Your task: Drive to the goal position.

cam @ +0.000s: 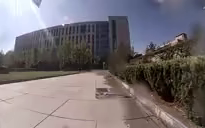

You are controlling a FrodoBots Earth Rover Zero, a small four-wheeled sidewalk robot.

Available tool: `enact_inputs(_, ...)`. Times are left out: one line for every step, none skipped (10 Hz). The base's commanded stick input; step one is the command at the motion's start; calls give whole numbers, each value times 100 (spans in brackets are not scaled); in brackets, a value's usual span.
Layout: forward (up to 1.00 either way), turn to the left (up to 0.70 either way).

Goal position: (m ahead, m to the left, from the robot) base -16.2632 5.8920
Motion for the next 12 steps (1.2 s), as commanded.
enact_inputs(6,0)
enact_inputs(6,0)
enact_inputs(6,0)
enact_inputs(6,0)
enact_inputs(6,0)
enact_inputs(6,0)
enact_inputs(6,0)
enact_inputs(6,0)
enact_inputs(6,0)
enact_inputs(6,0)
enact_inputs(6,0)
enact_inputs(6,0)
